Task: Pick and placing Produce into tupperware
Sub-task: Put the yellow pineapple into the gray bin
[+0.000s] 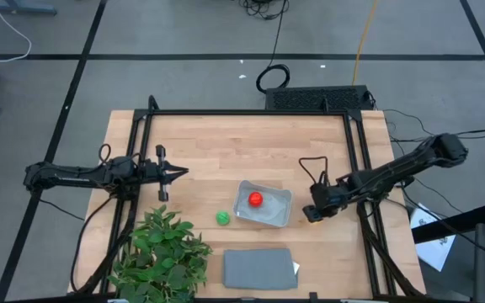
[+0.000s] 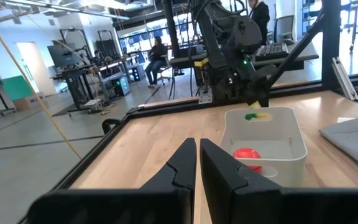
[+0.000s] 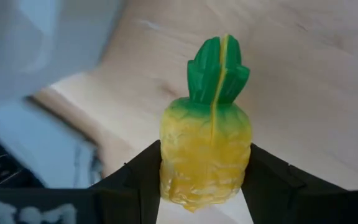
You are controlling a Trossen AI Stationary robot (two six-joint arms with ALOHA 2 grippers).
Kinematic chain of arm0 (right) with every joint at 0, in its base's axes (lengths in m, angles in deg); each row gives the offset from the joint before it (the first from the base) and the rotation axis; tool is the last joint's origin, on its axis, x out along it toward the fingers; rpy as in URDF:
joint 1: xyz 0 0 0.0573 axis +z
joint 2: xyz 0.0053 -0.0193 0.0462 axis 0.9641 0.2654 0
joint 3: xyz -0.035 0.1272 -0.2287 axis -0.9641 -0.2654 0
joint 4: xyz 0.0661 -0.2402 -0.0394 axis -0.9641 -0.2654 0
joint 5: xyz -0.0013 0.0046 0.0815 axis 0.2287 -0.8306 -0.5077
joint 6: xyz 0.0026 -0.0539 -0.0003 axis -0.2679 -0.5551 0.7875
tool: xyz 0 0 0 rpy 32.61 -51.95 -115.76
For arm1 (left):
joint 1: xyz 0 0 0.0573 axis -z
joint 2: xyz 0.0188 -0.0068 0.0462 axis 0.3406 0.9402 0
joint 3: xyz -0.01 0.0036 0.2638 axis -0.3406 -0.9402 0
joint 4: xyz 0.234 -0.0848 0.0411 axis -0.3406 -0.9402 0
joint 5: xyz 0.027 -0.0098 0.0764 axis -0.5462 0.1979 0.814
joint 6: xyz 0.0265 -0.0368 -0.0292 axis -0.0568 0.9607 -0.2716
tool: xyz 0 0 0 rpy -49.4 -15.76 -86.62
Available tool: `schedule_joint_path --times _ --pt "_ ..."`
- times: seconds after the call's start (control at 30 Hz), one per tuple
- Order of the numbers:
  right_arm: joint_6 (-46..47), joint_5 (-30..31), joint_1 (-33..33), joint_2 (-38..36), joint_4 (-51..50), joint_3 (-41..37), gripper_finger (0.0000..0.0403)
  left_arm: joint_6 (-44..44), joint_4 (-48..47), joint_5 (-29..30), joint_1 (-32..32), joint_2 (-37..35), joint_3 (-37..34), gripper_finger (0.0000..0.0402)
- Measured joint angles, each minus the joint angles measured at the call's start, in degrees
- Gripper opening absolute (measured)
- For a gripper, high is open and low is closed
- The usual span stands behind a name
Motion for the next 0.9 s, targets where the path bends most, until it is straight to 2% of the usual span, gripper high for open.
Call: schedule_joint_path --times 0.2,0.5,0.9 --pt "-4.6 0.22 -2.65 -6.05 0.06 0.02 0.0169 0.0 0.65 0.0 0.0 0.0 0.0 0.0026" --pt "-16.28 0.17 -7.22 -13.08 2.85 0.04 0.0171 -0.02 1.81 0.04 -0.01 0.0 0.0 0.0026" --pt "-42.62 2.2 -9.1 -18.09 10.92 0.04 0.0173 1.36 1.84 0.09 -0.02 0.0 0.0 0.0026"
